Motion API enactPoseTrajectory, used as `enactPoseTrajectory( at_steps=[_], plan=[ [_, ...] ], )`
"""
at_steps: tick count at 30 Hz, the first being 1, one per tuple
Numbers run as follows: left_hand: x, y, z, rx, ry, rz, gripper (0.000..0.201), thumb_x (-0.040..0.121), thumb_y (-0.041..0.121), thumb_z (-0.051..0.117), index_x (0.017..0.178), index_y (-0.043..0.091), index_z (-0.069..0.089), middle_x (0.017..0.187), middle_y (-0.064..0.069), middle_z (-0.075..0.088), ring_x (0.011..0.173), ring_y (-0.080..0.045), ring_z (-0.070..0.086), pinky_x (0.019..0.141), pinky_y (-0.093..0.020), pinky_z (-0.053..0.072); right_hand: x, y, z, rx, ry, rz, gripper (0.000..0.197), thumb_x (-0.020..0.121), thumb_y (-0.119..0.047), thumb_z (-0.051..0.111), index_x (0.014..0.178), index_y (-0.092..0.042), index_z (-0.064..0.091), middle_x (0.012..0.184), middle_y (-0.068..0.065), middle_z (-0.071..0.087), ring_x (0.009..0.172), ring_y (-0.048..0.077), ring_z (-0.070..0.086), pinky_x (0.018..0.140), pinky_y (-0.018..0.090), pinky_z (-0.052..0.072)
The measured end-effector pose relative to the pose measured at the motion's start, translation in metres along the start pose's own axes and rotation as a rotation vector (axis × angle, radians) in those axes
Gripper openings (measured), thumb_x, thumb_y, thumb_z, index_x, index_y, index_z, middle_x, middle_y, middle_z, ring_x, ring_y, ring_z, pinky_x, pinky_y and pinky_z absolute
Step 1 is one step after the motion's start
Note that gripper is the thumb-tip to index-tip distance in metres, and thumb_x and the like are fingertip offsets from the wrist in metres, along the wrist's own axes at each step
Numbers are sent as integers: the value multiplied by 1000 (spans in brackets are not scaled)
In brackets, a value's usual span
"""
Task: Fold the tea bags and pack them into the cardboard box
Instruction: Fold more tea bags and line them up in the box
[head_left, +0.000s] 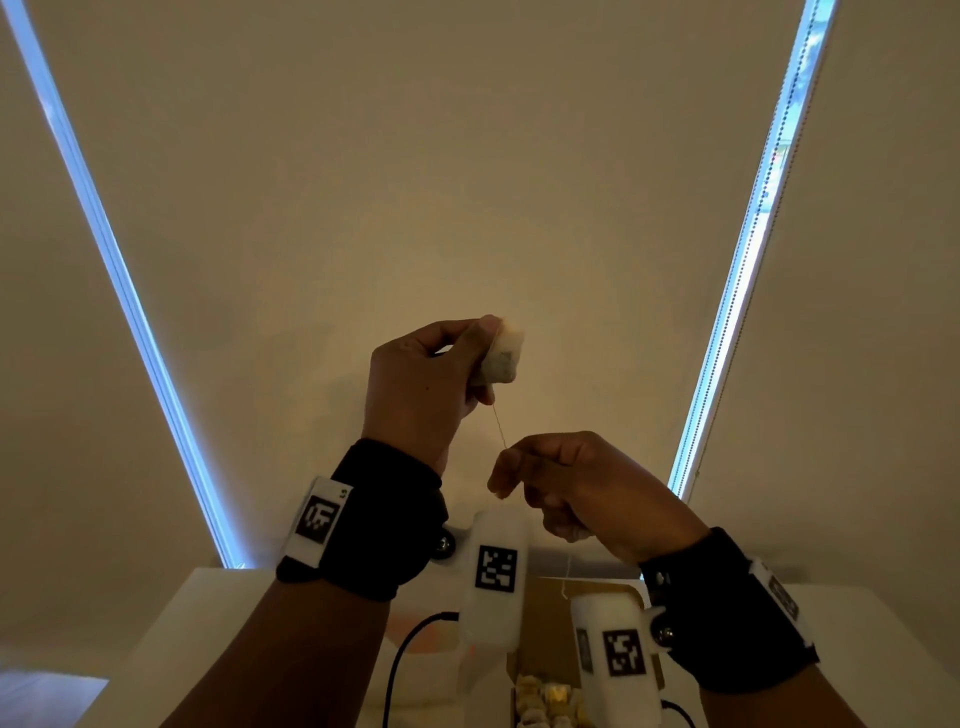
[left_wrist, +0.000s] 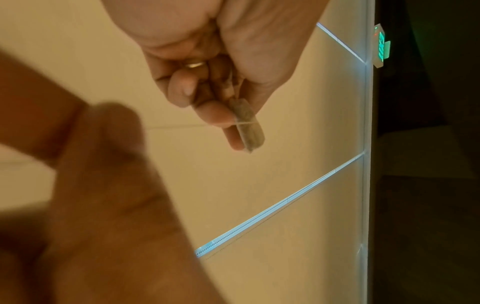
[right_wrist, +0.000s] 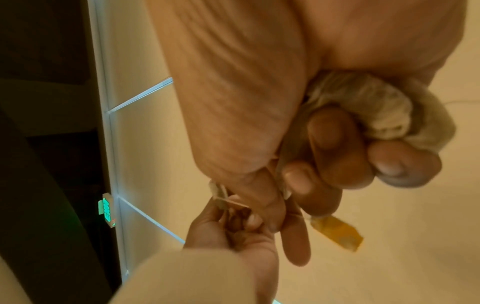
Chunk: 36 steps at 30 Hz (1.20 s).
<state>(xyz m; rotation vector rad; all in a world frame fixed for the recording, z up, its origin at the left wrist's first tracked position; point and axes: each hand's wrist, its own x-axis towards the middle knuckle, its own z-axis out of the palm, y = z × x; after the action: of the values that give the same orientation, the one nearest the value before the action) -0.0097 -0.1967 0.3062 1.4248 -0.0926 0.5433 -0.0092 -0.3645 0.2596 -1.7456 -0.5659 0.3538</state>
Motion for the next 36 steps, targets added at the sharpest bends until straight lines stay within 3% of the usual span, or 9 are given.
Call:
enactPoseTrajectory(
  at_steps=[4, 6, 9, 14, 18, 22, 27, 31, 36],
  plan=[
    [-1, 0, -5, -109, -138, -125, 18, 95, 25, 69, 99, 10, 79, 61, -1, 60, 59, -17, 46, 51, -25, 34, 2, 3, -10, 88, 8, 19, 34, 99, -36, 57, 95, -8, 75, 64, 6, 27, 54, 20, 20, 55, 33, 21],
    [-2, -1, -8, -76, -168, -116, 18, 95, 24, 69, 97, 9, 79, 61, -2, 59, 58, -18, 46, 51, -25, 34, 4, 0, -15, 144, 19, 7, 32, 95, -35, 60, 90, -7, 73, 63, 6, 26, 52, 18, 20, 52, 29, 23],
    [-5, -1, -13, 103, -208, -7, 14, 94, 26, 70, 93, 17, 81, 65, -5, 67, 62, -24, 51, 52, -24, 40, 7, -8, -24, 312, 39, -11, 29, 89, -37, 62, 81, -9, 66, 60, 2, 28, 46, 12, 21, 48, 26, 26],
    [-10, 0, -17, 389, -321, 159, 11, 96, 27, 69, 96, 25, 80, 71, 1, 76, 59, -8, 66, 61, -16, 50, 14, -21, -36, 515, -2, -39, 28, 95, -35, 58, 82, -10, 64, 57, -1, 31, 50, 16, 12, 46, 24, 31],
    [-10, -2, -16, 526, -381, 234, 15, 97, 30, 67, 94, 24, 81, 67, 9, 74, 61, -7, 70, 66, -17, 55, 16, -28, -40, 566, -70, -13, 29, 98, -31, 53, 88, -9, 68, 55, -3, 32, 44, 10, 18, 45, 22, 35],
    [-8, -3, -17, 664, -369, 322, 19, 98, 33, 65, 89, 24, 79, 65, 12, 72, 64, -7, 70, 65, -15, 53, 15, -29, -43, 565, -119, -26, 28, 96, -19, 48, 98, -6, 73, 54, -5, 37, 42, 6, 29, 50, 24, 29],
    [-10, -4, -15, 712, -320, 415, 21, 100, 32, 64, 84, 22, 74, 64, 13, 71, 63, -2, 67, 63, -9, 46, 8, -37, -38, 488, -34, -4, 27, 90, -17, 58, 104, -5, 77, 57, -2, 29, 50, 13, 16, 49, 23, 31],
    [-9, -8, -12, 820, -231, 529, 18, 95, 27, 69, 79, 32, 62, 74, 19, 59, 74, 13, 54, 68, -2, 37, 4, -44, -35, 410, 30, 8, 27, 86, -23, 65, 104, -9, 79, 66, 4, 17, 60, 19, 11, 51, 24, 27],
    [-10, -8, -10, 699, -126, 521, 14, 97, 29, 68, 84, 29, 72, 70, 16, 69, 69, -7, 62, 65, -12, 45, 1, -45, -25, 386, 54, 2, 24, 81, -31, 71, 98, -16, 81, 70, 7, 14, 60, 21, 11, 51, 27, 26]
  ],
)
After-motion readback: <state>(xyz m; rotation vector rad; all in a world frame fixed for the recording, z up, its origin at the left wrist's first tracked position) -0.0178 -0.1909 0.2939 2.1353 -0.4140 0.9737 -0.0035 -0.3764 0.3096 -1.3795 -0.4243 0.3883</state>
